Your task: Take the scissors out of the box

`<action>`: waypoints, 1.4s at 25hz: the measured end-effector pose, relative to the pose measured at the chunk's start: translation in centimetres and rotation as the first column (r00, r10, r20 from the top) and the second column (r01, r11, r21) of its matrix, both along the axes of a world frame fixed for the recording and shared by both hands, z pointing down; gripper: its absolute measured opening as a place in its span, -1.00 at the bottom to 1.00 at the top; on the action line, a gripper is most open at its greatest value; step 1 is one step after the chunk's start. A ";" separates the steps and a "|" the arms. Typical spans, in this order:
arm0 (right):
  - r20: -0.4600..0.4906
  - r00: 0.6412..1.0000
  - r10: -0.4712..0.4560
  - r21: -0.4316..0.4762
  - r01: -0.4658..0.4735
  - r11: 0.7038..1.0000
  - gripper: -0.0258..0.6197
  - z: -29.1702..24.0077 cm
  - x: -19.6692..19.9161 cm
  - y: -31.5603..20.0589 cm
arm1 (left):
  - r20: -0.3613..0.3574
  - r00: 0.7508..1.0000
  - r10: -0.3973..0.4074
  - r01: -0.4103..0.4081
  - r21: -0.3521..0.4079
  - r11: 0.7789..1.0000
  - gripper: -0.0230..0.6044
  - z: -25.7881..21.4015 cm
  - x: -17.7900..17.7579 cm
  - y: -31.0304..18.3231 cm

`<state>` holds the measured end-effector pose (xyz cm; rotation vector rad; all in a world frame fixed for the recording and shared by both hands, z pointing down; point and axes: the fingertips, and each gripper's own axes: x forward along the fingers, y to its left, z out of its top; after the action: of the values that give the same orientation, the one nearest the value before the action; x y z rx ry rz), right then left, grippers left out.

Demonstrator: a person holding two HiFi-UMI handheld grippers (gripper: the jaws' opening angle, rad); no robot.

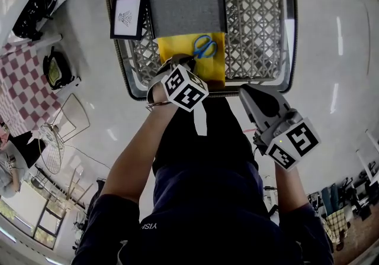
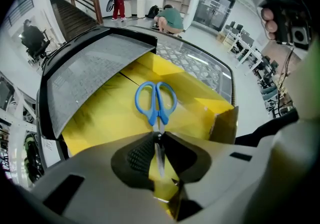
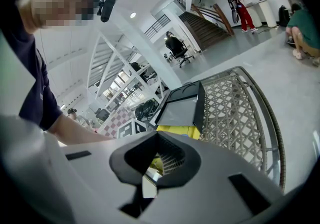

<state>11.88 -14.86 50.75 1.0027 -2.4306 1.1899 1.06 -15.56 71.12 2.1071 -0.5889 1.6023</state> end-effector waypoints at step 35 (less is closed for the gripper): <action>-0.029 0.999 0.022 0.160 -0.017 0.987 -0.87 -7.2 -2.8 -1.8 | -0.293 0.956 -0.004 0.059 0.179 0.982 -0.69 -16.0 -0.1 -3.1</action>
<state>9.07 -16.64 43.58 1.0831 -2.5295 0.9907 0.94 -18.68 55.15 2.3993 -0.6885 1.2242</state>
